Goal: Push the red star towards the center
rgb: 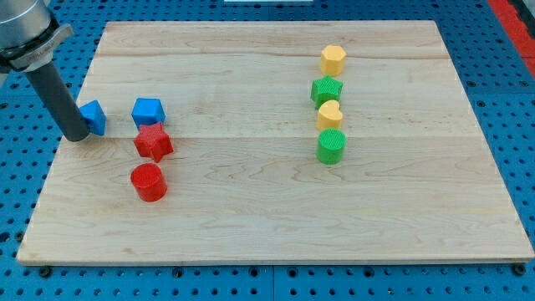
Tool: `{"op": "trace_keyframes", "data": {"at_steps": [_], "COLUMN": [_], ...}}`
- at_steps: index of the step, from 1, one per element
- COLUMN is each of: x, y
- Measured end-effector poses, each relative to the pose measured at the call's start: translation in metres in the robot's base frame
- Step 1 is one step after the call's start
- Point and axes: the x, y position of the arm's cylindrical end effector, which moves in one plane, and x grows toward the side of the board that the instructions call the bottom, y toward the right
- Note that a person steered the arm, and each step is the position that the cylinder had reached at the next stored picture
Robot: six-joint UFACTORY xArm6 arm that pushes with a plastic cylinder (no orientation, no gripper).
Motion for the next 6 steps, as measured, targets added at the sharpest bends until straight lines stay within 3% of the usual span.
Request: {"op": "trace_keyframes", "data": {"at_steps": [2,3,4,5,6], "x": [-0.015,0.019,0.037,0.019,0.027], "y": [0.001,0.011,0.043,0.112,0.138]}}
